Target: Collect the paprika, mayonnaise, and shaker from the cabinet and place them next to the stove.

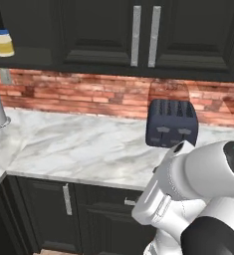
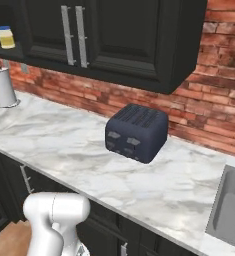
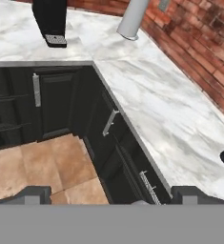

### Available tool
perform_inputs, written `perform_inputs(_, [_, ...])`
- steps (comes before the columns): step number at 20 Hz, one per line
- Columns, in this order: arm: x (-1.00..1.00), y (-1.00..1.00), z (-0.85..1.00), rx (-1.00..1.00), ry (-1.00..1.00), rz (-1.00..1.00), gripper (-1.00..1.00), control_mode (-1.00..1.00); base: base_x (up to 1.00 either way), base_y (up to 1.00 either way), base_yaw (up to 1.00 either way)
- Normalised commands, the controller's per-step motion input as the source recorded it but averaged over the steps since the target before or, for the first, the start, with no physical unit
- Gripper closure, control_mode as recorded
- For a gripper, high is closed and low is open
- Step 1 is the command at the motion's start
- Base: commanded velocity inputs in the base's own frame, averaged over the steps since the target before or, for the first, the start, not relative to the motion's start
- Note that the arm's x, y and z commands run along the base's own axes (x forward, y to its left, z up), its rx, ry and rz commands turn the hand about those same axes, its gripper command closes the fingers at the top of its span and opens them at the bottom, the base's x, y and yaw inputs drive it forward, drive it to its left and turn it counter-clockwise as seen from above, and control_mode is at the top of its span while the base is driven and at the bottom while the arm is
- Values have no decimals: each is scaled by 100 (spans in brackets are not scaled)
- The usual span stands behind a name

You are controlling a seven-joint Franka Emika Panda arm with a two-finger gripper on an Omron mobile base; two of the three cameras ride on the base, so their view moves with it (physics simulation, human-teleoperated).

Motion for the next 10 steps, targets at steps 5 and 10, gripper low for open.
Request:
perform_inputs(5, [0, 0, 0, 0, 0, 0, -100, 100, 7, 14, 0])
perform_inputs(10, [0, 0, 0, 0, 0, 0, -100, 100, 8, 38, -5])
